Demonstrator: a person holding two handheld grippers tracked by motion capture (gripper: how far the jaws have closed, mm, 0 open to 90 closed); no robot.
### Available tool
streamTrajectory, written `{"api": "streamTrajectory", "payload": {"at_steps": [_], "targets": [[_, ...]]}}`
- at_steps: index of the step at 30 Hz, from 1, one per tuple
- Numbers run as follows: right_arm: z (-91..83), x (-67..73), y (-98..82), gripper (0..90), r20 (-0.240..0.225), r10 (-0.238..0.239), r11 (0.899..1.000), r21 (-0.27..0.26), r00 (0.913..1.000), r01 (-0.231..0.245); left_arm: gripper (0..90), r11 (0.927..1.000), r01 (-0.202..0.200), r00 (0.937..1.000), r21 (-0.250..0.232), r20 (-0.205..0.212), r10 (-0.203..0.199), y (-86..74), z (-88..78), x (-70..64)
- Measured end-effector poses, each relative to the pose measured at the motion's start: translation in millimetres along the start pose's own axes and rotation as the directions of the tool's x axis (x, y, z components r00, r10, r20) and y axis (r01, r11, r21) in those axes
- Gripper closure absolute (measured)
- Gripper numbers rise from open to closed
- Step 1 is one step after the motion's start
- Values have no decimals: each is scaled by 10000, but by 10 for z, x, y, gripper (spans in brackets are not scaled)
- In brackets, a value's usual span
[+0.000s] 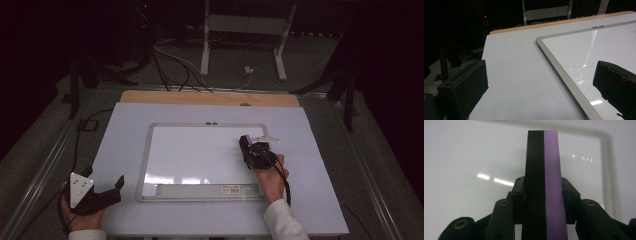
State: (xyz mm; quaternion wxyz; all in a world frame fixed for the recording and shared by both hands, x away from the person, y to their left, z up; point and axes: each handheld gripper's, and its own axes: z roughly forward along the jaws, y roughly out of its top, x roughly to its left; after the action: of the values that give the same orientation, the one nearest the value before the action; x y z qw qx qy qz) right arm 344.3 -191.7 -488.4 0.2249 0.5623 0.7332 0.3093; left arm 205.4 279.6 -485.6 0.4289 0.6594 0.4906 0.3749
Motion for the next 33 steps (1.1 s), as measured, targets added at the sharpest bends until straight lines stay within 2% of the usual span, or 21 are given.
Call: {"api": "streamTrajectory", "payload": {"at_steps": [4, 7, 16, 23, 33], "targets": [[-121, 7, 53, 640, 80, -105, 9995, -310, 9999, 107, 6, 10000, -16, 10000, 0, 24, 16, 2, 3, -9], [-151, -2, 36, 639, 174, -46, 9997, -231, 9998, 50, 6, 10000, -18, 10000, -10, 16, 18, 4, 0, -9], [-190, -57, -56, 638, 304, 555, 9985, -33, 9980, -554, 6, 10000, -5, 10000, 12, 10, 5, 1, 6, -10], [-295, -111, -113, 638, 508, 717, 9974, -50, 9961, -716, 6, 10000, -5, 10000, 13, -2, 5, 5, 3, -13], [-418, -180, -227, 637, 548, 1056, 9944, -19, 9929, -1057, 6, 10000, -13, 10000, 29, -10, 13, 5, 5, -17]]}}
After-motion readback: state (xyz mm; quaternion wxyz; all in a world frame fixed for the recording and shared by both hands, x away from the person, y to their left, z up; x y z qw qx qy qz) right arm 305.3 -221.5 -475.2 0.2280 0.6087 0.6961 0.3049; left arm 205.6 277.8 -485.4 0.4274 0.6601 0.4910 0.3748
